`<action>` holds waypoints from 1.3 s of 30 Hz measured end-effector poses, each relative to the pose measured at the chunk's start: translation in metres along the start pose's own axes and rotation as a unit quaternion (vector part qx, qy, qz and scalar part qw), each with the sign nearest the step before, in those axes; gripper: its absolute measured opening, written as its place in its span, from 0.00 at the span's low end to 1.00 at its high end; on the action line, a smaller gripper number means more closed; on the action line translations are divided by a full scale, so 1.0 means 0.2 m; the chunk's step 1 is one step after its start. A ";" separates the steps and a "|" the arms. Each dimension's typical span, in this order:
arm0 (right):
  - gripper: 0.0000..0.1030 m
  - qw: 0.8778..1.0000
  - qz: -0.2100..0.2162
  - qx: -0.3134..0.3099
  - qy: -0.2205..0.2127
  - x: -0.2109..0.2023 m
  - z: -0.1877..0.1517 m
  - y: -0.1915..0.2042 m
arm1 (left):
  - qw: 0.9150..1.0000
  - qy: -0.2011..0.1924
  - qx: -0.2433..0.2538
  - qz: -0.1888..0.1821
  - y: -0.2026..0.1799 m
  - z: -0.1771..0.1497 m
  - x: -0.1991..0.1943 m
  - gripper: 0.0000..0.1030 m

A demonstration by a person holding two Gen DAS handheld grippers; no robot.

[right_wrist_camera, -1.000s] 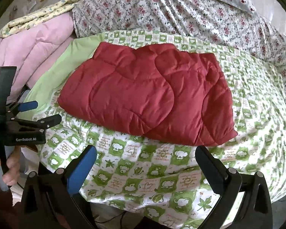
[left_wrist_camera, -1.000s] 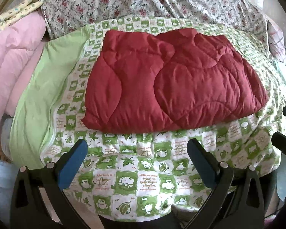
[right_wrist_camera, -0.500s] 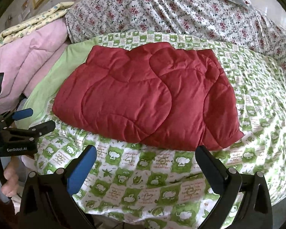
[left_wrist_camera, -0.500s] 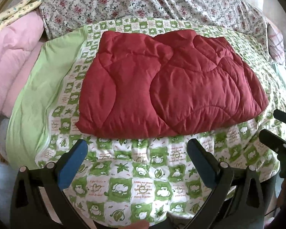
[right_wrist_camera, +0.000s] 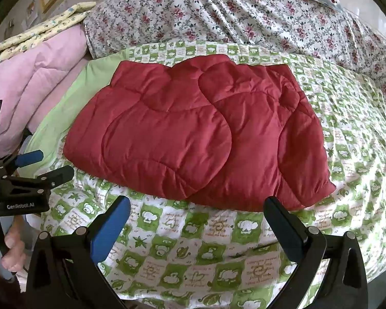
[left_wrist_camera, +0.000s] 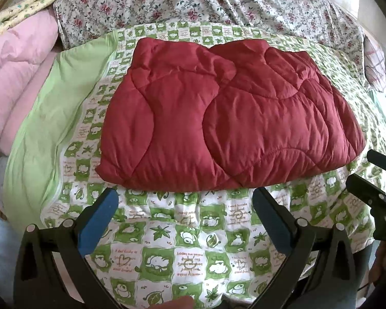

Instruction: Fold large clothes

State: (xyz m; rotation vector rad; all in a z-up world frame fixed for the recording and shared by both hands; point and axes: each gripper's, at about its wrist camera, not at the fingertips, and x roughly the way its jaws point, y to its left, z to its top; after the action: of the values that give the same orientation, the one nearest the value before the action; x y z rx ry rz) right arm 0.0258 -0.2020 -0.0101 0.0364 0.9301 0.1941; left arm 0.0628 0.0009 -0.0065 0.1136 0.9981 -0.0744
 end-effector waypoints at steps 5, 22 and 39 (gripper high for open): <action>1.00 1.000 0.001 -0.001 0.001 0.00 0.00 0.00 | 1.000 -0.001 0.003 -0.002 0.00 0.01 0.00 1.00; 1.00 1.000 0.000 -0.002 -0.001 0.00 0.01 0.00 | 1.000 -0.004 0.006 -0.003 -0.02 0.01 0.00 1.00; 1.00 1.000 -0.001 -0.002 -0.003 0.00 0.02 0.01 | 1.000 -0.007 0.008 -0.007 -0.02 0.01 -0.01 1.00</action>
State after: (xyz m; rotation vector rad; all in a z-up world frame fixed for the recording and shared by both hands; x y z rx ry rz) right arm 0.0283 -0.1999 -0.0077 0.0329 0.9246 0.1933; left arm 0.0634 -0.0029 -0.0040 0.1198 0.9837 -0.0959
